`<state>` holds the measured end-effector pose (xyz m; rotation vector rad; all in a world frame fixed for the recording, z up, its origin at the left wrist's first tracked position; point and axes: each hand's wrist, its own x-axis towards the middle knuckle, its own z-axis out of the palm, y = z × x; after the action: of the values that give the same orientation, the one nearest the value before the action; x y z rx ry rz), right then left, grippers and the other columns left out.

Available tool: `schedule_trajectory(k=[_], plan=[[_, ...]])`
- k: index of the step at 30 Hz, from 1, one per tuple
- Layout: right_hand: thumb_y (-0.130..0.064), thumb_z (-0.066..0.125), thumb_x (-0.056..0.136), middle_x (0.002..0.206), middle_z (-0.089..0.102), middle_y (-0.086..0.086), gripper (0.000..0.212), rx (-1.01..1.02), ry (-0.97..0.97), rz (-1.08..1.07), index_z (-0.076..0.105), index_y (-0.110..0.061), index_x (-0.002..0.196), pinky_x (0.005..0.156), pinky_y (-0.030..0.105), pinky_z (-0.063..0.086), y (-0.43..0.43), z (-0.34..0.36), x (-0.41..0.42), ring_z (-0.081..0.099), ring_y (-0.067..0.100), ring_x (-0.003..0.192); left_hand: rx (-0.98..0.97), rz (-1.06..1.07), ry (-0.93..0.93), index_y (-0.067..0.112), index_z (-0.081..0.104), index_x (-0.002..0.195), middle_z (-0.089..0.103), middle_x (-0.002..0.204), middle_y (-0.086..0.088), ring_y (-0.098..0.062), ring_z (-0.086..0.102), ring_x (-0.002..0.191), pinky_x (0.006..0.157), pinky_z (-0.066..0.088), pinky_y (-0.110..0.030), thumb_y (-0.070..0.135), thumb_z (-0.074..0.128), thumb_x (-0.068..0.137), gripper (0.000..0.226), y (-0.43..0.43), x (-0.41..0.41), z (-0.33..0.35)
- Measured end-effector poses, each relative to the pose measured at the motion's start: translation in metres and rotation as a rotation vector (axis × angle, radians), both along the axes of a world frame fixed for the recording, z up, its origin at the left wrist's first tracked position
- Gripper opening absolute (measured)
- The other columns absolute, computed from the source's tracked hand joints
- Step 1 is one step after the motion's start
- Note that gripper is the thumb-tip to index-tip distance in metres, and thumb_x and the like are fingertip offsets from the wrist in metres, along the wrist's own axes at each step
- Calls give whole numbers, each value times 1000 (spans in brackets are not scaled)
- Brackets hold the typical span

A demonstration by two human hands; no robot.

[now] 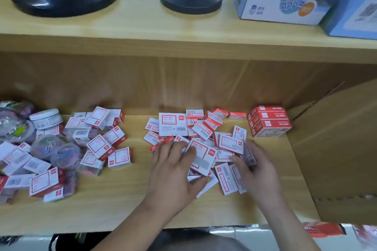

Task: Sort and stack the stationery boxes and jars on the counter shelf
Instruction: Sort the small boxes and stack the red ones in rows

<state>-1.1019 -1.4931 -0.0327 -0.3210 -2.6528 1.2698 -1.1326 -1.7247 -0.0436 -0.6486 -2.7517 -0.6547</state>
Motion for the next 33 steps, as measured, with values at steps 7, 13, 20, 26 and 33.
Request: schedule_trajectory(k=[7,13,20,26,33], plan=[[-17,72,90,101,66,-13,14,-51,9,-155,72,-23,102,75,38,58,-8,19,15,65,8,91,198,-20,-90,22,69,122,66,121,10,-19,57,113,98,46,-43,52,71,83,50,-2,1,10],[-31,62,96,84,76,6,19,-553,-226,-56,76,-18,95,62,37,60,-46,52,-2,73,24,74,78,-36,31,15,67,124,70,91,6,-22,61,87,76,52,-39,34,49,104,33,1,-8,31],[-24,68,95,81,70,24,23,-725,-223,-145,71,-3,87,72,55,54,-60,46,-16,59,26,68,88,-220,137,13,71,120,70,121,1,-24,63,107,87,56,-39,37,49,106,35,15,17,26],[-13,61,98,85,77,11,15,-700,-154,-212,73,-4,94,59,36,63,-43,58,-19,74,22,72,347,-135,-24,16,70,126,61,140,0,-21,57,126,104,48,-36,19,67,94,32,-13,14,9],[-18,63,98,93,78,-2,13,-607,-114,-169,72,-18,108,65,33,62,-43,58,-39,75,14,84,97,315,-257,16,61,113,71,96,-6,-32,66,93,72,53,-39,45,58,94,35,-37,-73,25]])
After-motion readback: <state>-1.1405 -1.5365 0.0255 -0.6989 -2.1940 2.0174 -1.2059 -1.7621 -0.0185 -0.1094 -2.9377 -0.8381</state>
